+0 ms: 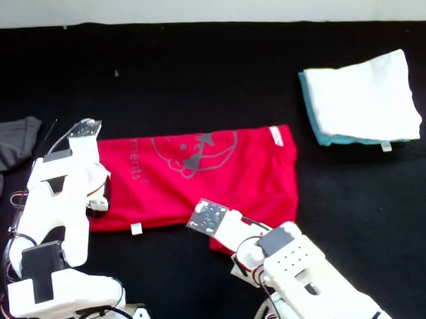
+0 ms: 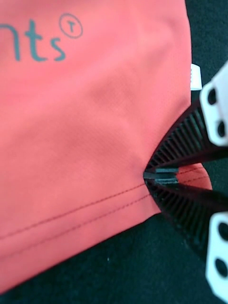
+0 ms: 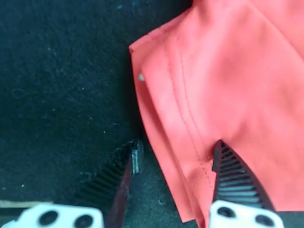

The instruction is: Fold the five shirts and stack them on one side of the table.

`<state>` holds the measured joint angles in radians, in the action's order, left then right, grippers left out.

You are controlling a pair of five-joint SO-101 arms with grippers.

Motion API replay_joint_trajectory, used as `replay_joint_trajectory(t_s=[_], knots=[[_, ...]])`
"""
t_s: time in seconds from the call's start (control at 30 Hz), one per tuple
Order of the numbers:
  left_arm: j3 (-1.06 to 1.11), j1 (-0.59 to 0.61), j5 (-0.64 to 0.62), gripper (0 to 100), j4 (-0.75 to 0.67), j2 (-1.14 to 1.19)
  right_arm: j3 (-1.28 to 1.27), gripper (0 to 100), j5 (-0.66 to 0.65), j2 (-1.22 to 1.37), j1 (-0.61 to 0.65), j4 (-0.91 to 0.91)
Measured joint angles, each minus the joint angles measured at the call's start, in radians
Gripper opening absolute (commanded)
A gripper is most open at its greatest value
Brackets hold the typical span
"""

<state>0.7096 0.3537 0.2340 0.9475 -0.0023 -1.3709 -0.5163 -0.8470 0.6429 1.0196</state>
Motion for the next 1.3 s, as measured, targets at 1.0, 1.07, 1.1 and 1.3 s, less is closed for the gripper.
replay_joint_trajectory(t_s=[1.0, 1.07, 1.1, 1.3], knots=[[0.000, 0.000, 0.000, 1, -0.003, 0.000, 0.684, 0.9, -0.198, 0.459, -0.327, 0.069], [0.000, 0.000, 0.000, 1, -0.003, 0.000, 0.773, 1.2, -0.198, 0.565, -0.331, 0.069], [0.000, 0.000, 0.000, 1, -0.003, 0.000, 0.821, 1.2, -0.198, 0.620, -0.331, 0.069], [0.000, 0.000, 0.000, 1, -0.003, 0.000, 1.111, 13.7, -0.161, 0.922, -0.334, 0.094]])
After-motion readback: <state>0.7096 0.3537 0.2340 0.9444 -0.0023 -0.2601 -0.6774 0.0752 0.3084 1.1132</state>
